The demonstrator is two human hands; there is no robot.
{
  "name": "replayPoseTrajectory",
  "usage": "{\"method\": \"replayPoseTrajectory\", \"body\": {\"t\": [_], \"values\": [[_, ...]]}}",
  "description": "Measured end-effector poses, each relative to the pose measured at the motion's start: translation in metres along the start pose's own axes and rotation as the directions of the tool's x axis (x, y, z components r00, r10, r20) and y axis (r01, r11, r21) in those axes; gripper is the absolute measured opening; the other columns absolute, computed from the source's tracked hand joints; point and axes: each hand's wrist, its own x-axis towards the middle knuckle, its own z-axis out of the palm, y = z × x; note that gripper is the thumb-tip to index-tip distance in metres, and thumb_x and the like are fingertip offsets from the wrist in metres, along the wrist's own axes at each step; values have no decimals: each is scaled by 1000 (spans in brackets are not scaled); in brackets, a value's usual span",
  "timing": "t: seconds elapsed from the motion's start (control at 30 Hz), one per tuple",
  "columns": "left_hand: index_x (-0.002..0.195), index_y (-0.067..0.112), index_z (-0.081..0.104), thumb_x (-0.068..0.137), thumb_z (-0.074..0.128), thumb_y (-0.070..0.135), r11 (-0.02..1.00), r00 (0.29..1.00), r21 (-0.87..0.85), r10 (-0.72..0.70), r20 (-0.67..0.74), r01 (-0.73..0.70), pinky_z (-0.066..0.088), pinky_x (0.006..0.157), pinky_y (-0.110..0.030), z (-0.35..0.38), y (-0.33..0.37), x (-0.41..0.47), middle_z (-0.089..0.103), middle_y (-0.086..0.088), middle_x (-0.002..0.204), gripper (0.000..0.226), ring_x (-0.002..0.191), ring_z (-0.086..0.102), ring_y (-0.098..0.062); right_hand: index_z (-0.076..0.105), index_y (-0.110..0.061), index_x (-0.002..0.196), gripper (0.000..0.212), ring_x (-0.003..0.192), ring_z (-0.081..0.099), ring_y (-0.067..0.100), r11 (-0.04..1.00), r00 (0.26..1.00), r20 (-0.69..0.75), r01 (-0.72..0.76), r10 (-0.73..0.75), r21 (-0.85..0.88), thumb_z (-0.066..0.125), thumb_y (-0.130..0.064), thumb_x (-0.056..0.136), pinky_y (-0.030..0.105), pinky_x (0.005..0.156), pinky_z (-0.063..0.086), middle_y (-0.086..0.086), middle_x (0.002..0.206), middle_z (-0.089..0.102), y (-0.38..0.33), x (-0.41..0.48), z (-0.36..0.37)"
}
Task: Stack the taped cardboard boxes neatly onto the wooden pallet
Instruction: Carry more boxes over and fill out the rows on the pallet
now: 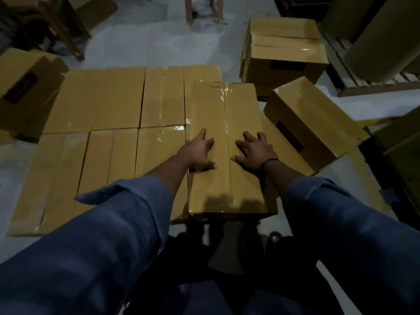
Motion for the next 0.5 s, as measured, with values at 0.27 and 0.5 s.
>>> {"method": "replayPoseTrajectory", "body": {"t": [0.27, 0.5], "values": [[155, 24, 43, 65, 88, 61, 996, 996, -67, -65, -62, 61, 41, 115, -53, 44, -37, 15, 12, 5, 169, 108, 147, 36, -37, 52, -39, 140, 57, 149, 13, 38, 995, 994, -40, 101, -101, -15, 57, -66, 90, 62, 110, 34, -7, 162, 27, 1, 30, 46], [147, 26, 53, 67, 91, 52, 986, 987, -144, -103, -126, 84, 46, 111, -51, 66, -58, 26, 18, 5, 168, 93, 146, 37, -33, 57, -32, 133, 57, 148, 16, 40, 990, 988, -63, 138, -139, -12, 53, -69, 90, 62, 109, 35, -3, 160, 30, 2, 49, 77]]}}
